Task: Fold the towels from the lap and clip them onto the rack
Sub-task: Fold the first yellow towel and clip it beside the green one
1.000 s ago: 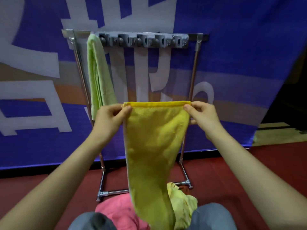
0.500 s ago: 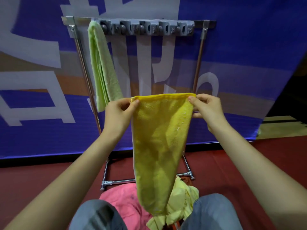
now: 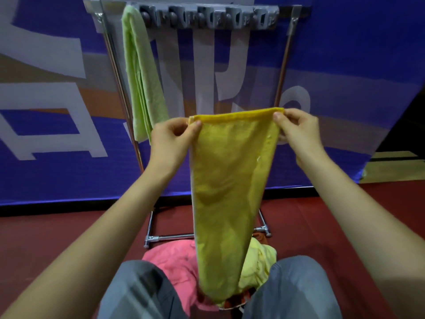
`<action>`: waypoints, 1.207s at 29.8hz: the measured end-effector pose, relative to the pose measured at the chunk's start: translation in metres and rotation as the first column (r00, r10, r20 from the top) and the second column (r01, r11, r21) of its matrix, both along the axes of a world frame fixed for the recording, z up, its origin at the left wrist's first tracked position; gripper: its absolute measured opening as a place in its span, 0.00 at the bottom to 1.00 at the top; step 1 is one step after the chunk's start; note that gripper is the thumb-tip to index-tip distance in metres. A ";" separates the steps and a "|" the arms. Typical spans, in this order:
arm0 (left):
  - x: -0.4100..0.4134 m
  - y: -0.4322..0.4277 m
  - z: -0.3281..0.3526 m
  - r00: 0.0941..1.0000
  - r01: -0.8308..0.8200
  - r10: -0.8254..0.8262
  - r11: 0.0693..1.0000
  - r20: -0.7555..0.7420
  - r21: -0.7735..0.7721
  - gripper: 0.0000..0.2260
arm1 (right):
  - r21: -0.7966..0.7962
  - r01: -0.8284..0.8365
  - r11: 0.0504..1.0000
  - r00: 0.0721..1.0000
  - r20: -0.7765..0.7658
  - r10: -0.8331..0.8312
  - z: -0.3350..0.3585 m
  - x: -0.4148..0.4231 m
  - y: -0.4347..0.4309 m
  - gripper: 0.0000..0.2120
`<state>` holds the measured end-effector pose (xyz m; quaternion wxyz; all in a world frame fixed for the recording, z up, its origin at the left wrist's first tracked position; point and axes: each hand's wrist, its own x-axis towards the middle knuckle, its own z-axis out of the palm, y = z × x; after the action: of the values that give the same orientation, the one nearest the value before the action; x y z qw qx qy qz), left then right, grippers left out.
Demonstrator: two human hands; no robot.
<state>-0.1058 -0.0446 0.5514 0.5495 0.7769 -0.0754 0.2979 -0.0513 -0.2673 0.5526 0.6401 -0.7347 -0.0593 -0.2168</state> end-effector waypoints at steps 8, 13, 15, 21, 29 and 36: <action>0.010 0.004 -0.021 0.991 0.041 -0.026 0.992 -0.130 0.119 0.12 | -0.163 0.017 0.986 1.000 -0.011 -0.019 -0.011 0.011 0.000 0.09; 0.015 0.005 0.000 0.994 0.024 -0.010 0.990 -0.105 0.139 0.14 | -0.209 0.044 0.977 0.996 0.081 -0.028 0.005 0.013 0.002 0.09; 0.015 0.004 0.004 0.994 0.051 -0.033 0.984 -0.105 0.173 0.13 | -0.206 0.038 0.978 0.997 0.073 -0.023 0.006 0.014 0.001 0.09; 0.013 0.005 0.006 0.994 0.097 -0.079 0.962 -0.082 0.255 0.14 | -0.180 -0.024 0.983 0.999 0.024 0.028 0.004 0.009 0.002 0.10; 0.003 0.010 -0.011 0.998 -0.035 0.042 0.990 -0.048 0.138 0.13 | 0.035 -0.126 0.991 0.985 -0.115 0.129 -0.017 -0.002 0.013 0.06; 0.006 -0.024 -0.044 0.988 -0.102 0.094 0.993 -0.122 -0.066 0.12 | 0.178 -0.224 0.958 0.917 -0.293 0.269 -0.038 -0.030 0.059 0.06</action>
<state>-0.0994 -0.0684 0.5077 0.5653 0.7757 0.0062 0.2805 -0.0816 -0.2087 0.5144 0.7138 -0.6993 -0.0334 -0.0179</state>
